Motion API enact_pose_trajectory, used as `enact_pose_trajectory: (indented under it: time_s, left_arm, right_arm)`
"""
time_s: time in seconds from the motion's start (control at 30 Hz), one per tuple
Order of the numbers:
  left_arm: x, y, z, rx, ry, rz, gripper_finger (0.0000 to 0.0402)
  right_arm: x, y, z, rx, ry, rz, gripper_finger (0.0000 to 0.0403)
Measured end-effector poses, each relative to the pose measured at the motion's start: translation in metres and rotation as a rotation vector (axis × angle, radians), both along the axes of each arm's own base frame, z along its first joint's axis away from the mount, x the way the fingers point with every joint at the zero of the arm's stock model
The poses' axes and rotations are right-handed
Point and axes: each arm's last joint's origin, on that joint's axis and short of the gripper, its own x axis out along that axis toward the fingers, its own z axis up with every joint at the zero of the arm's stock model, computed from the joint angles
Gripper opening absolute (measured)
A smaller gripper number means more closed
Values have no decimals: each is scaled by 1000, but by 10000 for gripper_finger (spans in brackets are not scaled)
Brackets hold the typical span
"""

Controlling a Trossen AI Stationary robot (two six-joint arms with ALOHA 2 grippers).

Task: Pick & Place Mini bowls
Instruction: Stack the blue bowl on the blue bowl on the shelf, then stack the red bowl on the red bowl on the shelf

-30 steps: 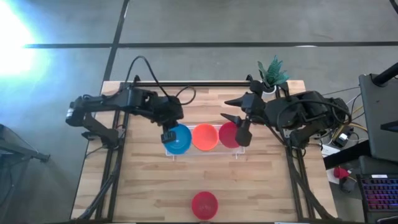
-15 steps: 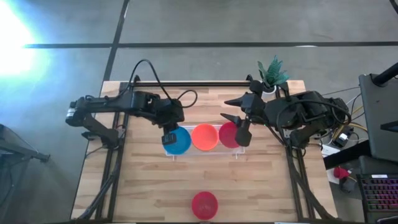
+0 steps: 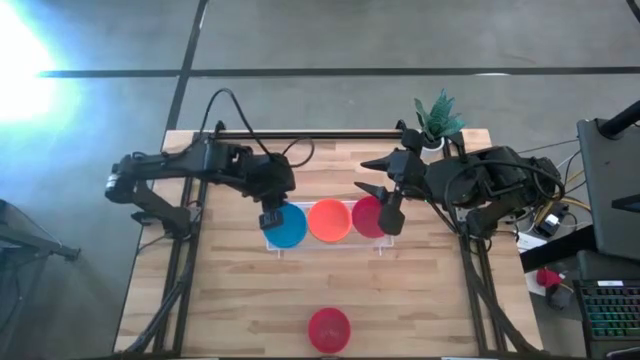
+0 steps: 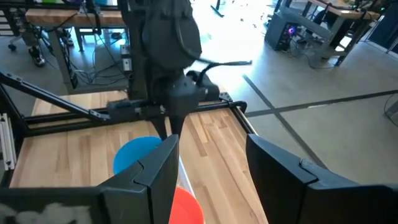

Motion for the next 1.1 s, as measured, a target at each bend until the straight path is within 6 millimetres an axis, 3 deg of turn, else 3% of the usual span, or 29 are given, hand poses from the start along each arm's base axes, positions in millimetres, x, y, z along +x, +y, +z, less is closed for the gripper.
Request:
enact_pose_trajectory:
  time_s: [0.27,0.53,0.67,0.87,1.1]
  left_arm:
    - [-6,0,33,2,-109,-1,75]
    - [-14,-9,66,34,-236,-10,65]
    - [-19,-18,78,80,-280,-34,45]
    - [-26,-37,90,127,-324,-146,6]
    - [-49,-61,101,113,-363,-267,1]
  right_arm:
    - [-3,1,-5,23,69,69,185]
    - [-9,9,-24,207,311,329,182]
    - [-2,18,-39,284,430,384,176]
    - [20,44,-64,391,579,498,166]
    - [43,91,-108,394,757,524,149]
